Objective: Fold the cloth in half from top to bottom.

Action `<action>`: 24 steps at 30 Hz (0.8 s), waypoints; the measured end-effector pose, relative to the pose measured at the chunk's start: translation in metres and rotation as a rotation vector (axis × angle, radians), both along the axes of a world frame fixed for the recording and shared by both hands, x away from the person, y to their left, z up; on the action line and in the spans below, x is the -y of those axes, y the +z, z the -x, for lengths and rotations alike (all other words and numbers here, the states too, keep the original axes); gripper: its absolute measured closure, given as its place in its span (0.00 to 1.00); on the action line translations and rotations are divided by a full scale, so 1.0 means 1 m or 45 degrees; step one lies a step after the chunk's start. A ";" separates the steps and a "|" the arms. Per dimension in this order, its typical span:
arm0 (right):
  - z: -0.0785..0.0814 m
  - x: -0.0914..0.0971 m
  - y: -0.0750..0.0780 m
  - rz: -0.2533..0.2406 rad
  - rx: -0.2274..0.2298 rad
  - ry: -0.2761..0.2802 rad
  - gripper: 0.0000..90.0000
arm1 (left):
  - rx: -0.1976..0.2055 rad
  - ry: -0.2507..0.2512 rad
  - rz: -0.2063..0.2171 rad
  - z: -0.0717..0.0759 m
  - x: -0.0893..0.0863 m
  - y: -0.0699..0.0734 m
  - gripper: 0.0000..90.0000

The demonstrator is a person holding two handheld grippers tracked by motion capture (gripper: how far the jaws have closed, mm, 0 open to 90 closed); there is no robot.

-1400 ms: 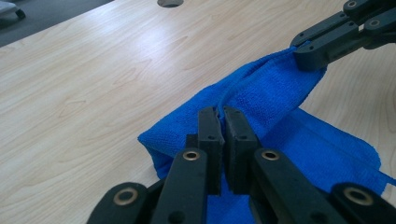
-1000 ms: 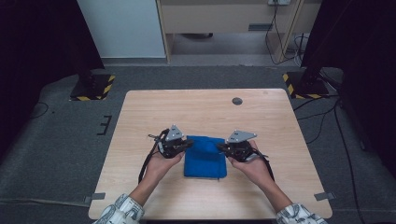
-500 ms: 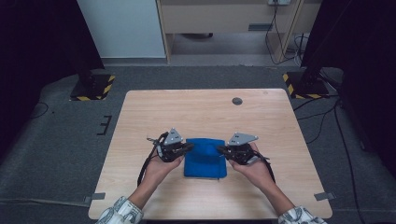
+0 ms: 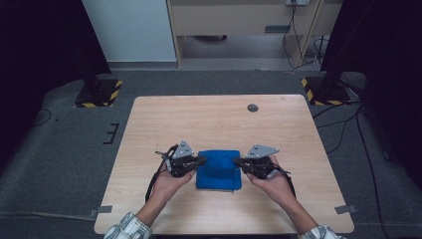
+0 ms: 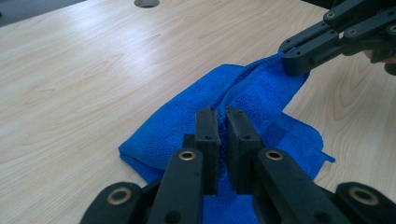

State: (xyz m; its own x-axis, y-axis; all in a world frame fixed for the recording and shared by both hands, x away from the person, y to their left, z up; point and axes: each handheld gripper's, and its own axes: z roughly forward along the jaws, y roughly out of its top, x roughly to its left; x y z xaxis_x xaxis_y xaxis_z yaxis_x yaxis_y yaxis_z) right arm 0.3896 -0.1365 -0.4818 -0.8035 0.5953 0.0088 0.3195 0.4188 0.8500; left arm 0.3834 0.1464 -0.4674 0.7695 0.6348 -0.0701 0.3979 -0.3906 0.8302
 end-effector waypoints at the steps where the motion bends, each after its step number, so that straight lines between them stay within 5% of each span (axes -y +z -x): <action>1: 0.000 0.001 -0.001 -0.005 -0.004 -0.001 0.96 | -0.004 0.000 0.001 0.000 0.001 -0.002 0.93; 24: 0.019 0.000 -0.015 0.027 -0.048 0.035 0.94 | -0.057 -0.022 -0.071 0.015 -0.007 -0.025 0.89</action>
